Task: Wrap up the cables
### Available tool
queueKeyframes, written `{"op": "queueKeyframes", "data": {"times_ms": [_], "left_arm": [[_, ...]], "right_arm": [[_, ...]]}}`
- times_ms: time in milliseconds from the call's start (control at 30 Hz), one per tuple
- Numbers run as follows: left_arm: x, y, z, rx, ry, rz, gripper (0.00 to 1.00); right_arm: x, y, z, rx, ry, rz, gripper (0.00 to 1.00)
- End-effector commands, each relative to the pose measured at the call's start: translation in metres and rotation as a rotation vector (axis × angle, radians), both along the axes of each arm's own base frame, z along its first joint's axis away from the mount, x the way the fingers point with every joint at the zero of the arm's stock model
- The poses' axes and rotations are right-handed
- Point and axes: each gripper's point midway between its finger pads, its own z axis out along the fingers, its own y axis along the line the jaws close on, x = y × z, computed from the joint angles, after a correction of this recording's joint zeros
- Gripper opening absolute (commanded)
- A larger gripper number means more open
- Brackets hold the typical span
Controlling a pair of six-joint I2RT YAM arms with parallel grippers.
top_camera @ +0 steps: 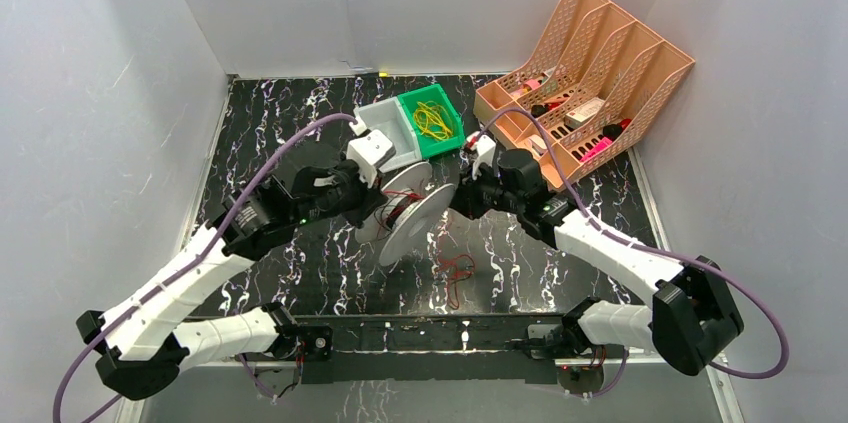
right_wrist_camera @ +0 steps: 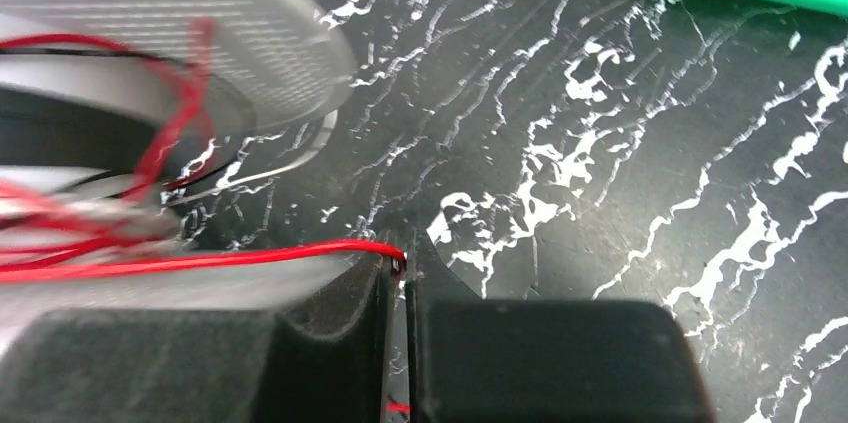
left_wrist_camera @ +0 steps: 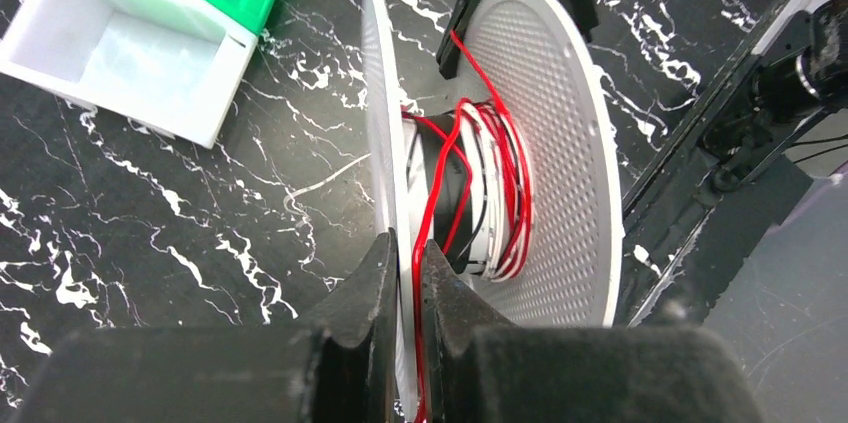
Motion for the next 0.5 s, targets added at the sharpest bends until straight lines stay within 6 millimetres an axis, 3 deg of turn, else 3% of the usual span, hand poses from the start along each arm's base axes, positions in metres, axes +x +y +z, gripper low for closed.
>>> {"op": "queueKeyframes", "data": {"times_ms": [0, 233, 467], "left_arm": [[-0.036, 0.001, 0.088, -0.248, -0.102, -0.122, 0.0], [-0.03, -0.001, 0.092, -0.259, -0.115, -0.094, 0.0], [-0.015, 0.004, 0.098, -0.268, -0.148, -0.014, 0.0]], "right_arm": [[0.024, -0.033, -0.038, -0.049, 0.05, -0.175, 0.17], [0.014, -0.019, -0.032, 0.055, 0.061, -0.117, 0.18], [0.001, -0.007, -0.026, 0.145, 0.079, -0.046, 0.26]]}}
